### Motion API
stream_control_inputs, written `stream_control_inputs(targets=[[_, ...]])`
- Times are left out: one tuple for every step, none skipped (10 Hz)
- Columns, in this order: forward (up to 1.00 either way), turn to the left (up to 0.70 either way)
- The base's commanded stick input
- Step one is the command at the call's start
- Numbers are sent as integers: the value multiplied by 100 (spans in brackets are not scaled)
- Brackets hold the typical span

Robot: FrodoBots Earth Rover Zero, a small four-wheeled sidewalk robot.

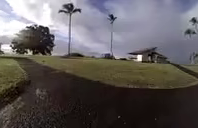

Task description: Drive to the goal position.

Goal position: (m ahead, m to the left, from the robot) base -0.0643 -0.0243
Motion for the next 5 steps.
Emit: stream_control_inputs(targets=[[0, -45], [0, -45], [0, -45], [0, -45], [0, -45]])
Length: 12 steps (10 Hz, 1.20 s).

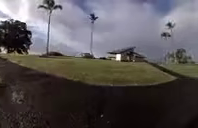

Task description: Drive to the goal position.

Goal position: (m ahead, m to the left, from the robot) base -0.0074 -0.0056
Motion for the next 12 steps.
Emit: stream_control_inputs(targets=[[0, -45], [0, -45], [0, -45], [0, -45], [0, -45], [0, -45], [0, -22], [0, 0], [0, 0], [0, 0], [0, 0], [0, 0]])
